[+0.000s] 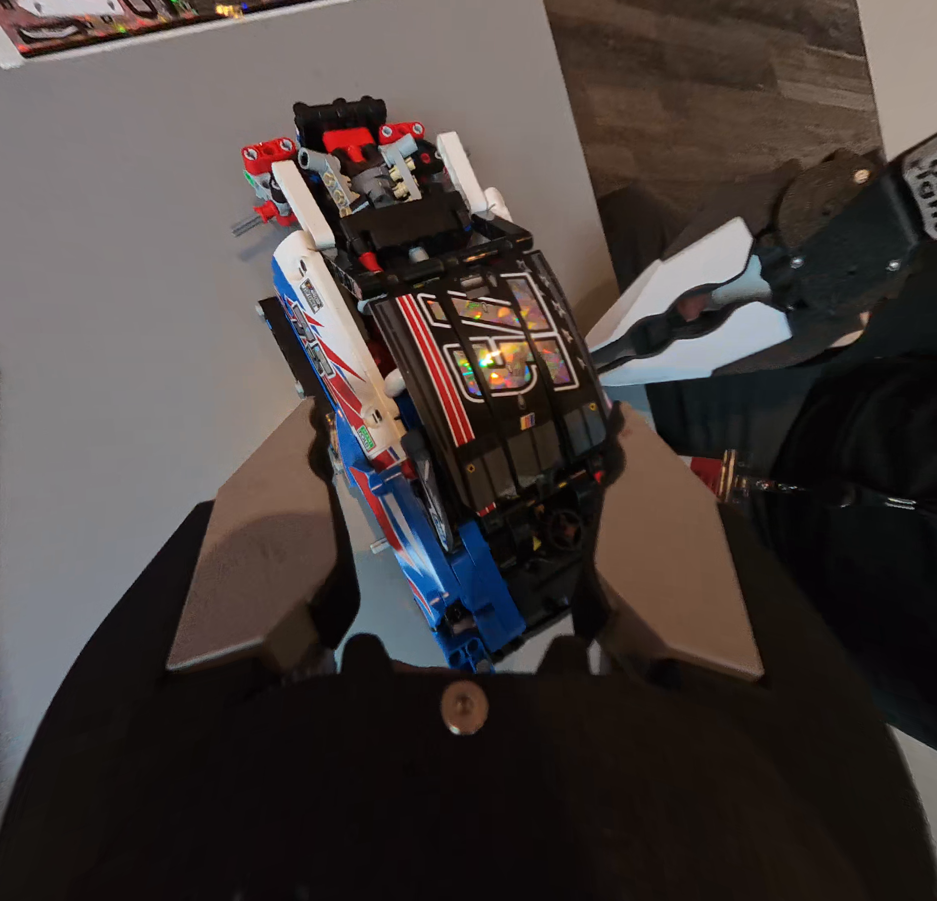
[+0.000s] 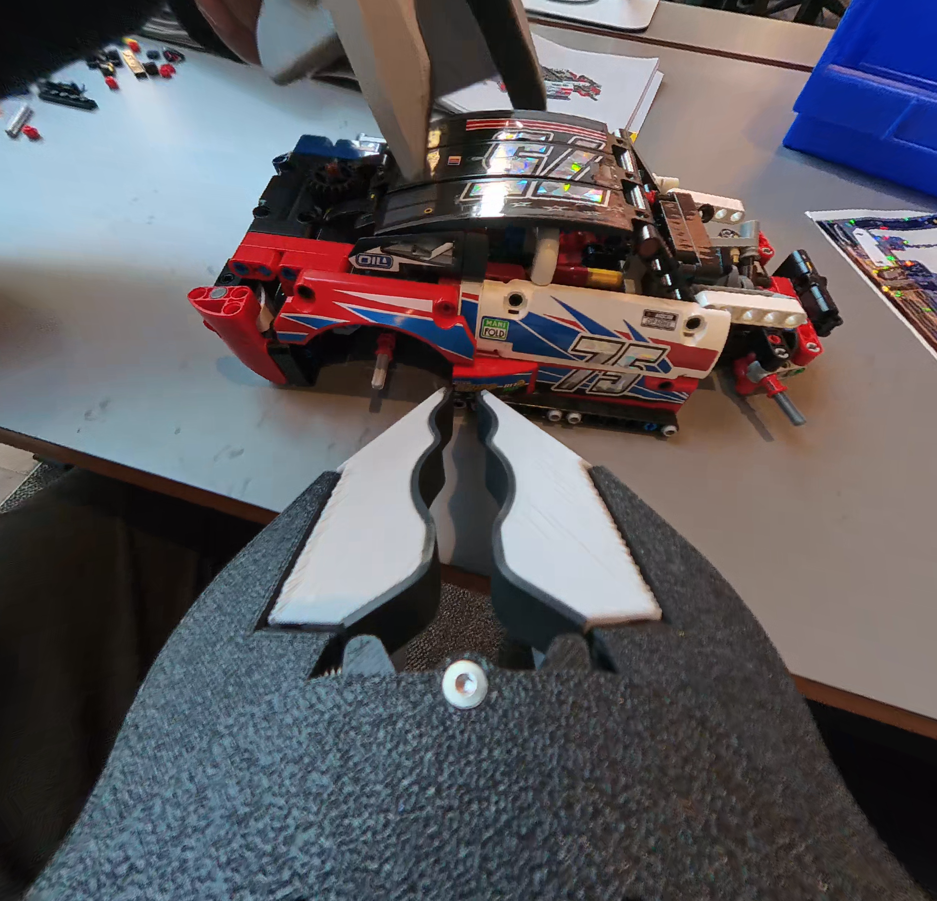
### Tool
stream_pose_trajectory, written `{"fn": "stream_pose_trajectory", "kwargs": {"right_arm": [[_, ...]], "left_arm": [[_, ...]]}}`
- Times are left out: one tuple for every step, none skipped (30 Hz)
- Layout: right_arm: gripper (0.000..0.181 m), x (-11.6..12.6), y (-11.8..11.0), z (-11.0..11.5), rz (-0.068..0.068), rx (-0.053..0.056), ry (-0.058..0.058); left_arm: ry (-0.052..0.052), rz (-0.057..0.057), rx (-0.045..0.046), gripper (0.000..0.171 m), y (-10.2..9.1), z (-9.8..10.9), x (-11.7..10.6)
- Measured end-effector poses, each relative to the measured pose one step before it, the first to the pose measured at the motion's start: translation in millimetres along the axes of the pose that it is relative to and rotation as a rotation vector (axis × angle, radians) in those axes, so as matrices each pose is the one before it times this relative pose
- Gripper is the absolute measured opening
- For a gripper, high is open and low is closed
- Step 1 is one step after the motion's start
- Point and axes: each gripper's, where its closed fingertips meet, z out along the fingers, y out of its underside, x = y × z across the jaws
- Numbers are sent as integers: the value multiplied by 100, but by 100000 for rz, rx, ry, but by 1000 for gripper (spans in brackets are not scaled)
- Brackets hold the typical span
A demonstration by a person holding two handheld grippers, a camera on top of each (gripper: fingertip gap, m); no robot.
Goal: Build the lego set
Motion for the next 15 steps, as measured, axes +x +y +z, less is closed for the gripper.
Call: {"fn": "stream_pose_trajectory", "kwargs": {"right_arm": [[8,0,-31,71,-170,-56,186],[8,-22,-20,75,41,-177,6],[8,-26,-22,76,27,-268,1],[8,-24,2,70,-24,-468,-37],[8,-22,-23,69,-647,-479,7],[8,-11,-14,53,-1181,-759,217],[8,20,-6,20,-1316,-945,548],[8,9,-10,5,-1471,-887,597],[8,7,8,20,-1561,-986,641],[7,-2,23,24,-587,-772,636],[7,-36,-7,0,542,-140,487],[7,-44,49,7,56,-190,355],[7,-17,34,6,-301,-39,336],[7,3,7,23,-434,35,342],[7,-8,-2,21,-613,-216,184]], "left_arm": [[988,-160,-2190,107,334,489,-6],[2374,345,-2490,110,439,523,367],[-595,669,-1840,119,343,528,37],[-2140,1892,-85,121,68,272,-46],[-1773,1477,-488,123,68,176,-8],[-2229,1188,-475,123,53,147,-124],[-939,481,-412,123,-30,146,-29],[-495,-29,-1103,123,-11,42,-35],[-668,313,-1166,124,33,48,5],[-574,12,-458,124,-2,82,19],[-570,-548,313,123,-41,66,-11],[-549,-333,291,123,-24,57,29],[-691,-235,20,123,-7,43,13],[-686,-456,-108,123,-17,37,-30],[-490,-137,-210,123,-8,24,-13]]}}
